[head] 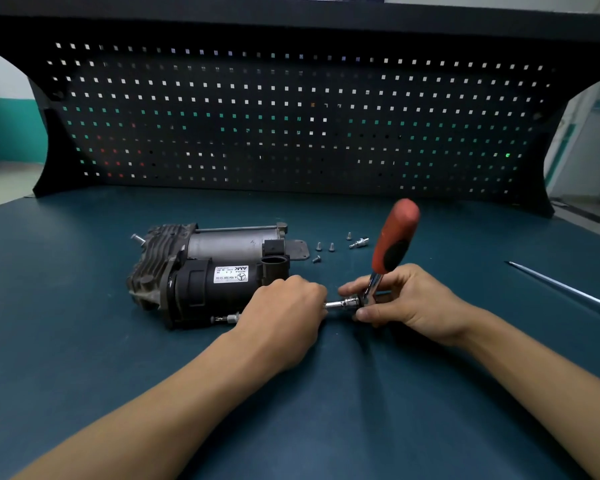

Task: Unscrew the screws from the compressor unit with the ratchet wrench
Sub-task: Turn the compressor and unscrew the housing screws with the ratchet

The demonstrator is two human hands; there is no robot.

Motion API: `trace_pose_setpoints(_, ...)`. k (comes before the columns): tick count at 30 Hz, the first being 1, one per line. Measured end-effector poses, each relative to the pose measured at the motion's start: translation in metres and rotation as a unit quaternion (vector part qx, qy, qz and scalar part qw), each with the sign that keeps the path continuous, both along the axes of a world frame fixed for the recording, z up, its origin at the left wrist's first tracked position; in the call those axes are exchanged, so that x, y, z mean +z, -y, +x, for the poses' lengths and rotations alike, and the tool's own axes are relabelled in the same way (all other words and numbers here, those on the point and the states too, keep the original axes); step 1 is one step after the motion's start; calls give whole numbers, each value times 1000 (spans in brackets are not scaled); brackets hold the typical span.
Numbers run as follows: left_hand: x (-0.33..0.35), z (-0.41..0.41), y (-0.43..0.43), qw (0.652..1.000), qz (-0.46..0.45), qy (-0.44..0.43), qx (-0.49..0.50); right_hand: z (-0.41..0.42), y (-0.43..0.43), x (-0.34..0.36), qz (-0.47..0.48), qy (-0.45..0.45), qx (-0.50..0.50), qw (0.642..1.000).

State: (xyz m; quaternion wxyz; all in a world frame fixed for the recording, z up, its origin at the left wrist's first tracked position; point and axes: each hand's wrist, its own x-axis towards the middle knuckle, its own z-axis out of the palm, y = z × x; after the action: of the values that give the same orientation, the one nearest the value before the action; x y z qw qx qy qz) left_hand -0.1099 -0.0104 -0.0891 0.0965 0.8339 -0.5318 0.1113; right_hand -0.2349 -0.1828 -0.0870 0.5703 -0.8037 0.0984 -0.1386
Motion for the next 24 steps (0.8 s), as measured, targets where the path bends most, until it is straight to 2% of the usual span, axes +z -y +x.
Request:
trace_pose_setpoints(7,1,0,0,1000,-12,-25,5,1,0,-2,17,-1,-8,1000)
trace_pose_setpoints(12,3,1,2,999,-24,-37,9,3,0,-2,96,-10,-22,995)
trace_pose_setpoints(18,2,-1,1,999,-31,-33,6,8,-2,-2,109,-43,-51,992)
trace_pose_setpoints(24,3,-2,-1,999,-41,-27,4,8,-2,2,136,-67,-40,988)
